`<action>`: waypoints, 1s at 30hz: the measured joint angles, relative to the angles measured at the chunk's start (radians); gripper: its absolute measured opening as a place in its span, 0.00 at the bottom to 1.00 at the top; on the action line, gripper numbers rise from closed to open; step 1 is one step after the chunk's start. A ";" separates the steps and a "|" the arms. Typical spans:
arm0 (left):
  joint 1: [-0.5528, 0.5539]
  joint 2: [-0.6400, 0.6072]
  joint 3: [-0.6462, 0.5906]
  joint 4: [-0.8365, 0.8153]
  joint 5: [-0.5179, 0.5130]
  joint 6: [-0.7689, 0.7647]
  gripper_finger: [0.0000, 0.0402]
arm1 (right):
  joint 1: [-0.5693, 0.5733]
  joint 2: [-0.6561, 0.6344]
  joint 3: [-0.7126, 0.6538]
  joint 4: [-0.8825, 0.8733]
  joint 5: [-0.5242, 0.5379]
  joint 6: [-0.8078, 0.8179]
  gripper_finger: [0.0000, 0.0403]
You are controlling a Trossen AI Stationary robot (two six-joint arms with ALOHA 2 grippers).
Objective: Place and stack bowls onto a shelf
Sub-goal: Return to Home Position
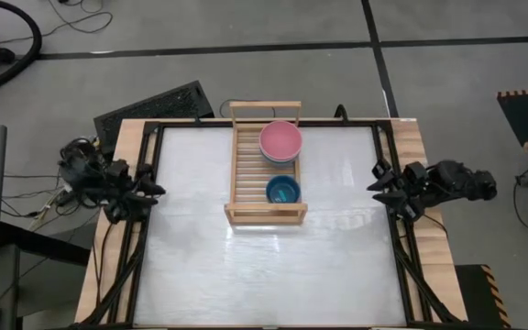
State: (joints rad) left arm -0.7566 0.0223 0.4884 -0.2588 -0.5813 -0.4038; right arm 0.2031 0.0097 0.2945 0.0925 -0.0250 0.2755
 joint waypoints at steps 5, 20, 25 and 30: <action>0.004 -0.016 -0.040 -0.043 0.010 0.039 0.41 | -0.001 -0.003 -0.063 0.003 0.000 -0.038 0.37; 0.006 -0.019 -0.215 -0.105 -0.156 -0.098 0.41 | -0.007 -0.004 -0.285 0.143 -0.029 -0.098 0.39; 0.006 -0.020 -0.381 0.052 -0.157 -0.197 0.41 | -0.008 -0.007 -0.285 0.135 -0.028 -0.151 0.40; 0.005 0.002 -0.428 0.212 -0.079 -0.095 0.41 | -0.009 -0.006 -0.285 0.123 -0.026 -0.230 0.40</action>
State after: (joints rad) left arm -0.7518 0.0247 0.0601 -0.0472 -0.6599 -0.4990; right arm 0.1944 0.0032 0.0097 0.2158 -0.0513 0.0453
